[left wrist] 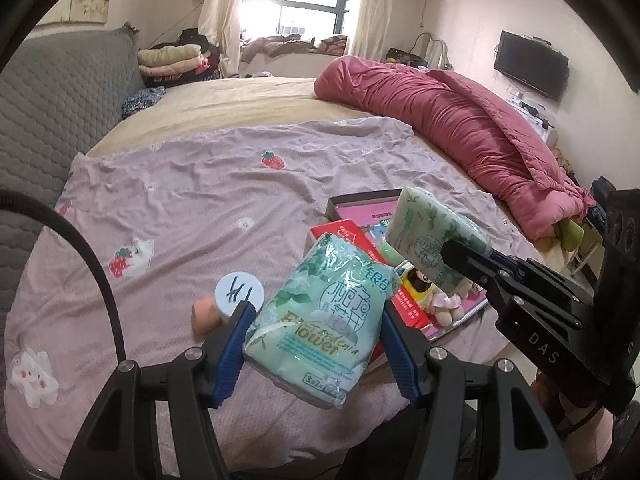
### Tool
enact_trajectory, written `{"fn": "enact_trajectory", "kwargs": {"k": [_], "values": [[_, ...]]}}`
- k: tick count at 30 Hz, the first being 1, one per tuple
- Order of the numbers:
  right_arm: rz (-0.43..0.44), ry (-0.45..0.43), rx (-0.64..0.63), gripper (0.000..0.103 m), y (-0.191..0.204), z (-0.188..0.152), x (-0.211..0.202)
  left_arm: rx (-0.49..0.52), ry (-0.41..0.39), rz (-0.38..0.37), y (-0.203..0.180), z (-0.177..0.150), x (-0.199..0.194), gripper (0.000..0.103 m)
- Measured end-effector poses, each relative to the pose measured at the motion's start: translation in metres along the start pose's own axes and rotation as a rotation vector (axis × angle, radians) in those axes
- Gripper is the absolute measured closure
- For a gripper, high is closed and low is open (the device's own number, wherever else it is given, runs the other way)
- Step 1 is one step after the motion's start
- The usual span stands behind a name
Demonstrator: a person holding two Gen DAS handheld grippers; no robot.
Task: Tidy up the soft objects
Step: 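Lift the wipes packet and green pack and carry both toward the tray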
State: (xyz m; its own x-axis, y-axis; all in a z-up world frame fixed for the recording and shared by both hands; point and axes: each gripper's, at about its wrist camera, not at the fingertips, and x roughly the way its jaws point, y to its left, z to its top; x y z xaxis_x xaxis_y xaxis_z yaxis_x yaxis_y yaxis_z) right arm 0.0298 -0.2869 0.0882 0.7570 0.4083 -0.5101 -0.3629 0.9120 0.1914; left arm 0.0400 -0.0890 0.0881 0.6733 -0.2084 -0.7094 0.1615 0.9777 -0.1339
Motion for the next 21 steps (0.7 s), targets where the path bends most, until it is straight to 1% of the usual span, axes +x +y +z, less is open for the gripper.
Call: {"fn": "enact_trajectory", "kwargs": {"k": [8,13,18,21], "values": [[-0.037,-0.044,0.049,0.086,-0.022,0.003,-0.016,0.030,-0.016,-0.005,-0.020,0.014,-0.003,0.040],[-0.097,-0.071,0.071,0.086,-0.038,0.003,-0.025,0.051,-0.016,-0.009,-0.033,0.020,0.001,0.040],[-0.161,-0.084,0.117,0.086,-0.063,0.002,-0.031,0.073,-0.007,-0.023,-0.048,0.025,0.010,0.040],[-0.219,-0.084,0.144,0.086,-0.082,-0.001,-0.036,0.090,0.002,-0.033,-0.059,0.028,0.019,0.040]]}}
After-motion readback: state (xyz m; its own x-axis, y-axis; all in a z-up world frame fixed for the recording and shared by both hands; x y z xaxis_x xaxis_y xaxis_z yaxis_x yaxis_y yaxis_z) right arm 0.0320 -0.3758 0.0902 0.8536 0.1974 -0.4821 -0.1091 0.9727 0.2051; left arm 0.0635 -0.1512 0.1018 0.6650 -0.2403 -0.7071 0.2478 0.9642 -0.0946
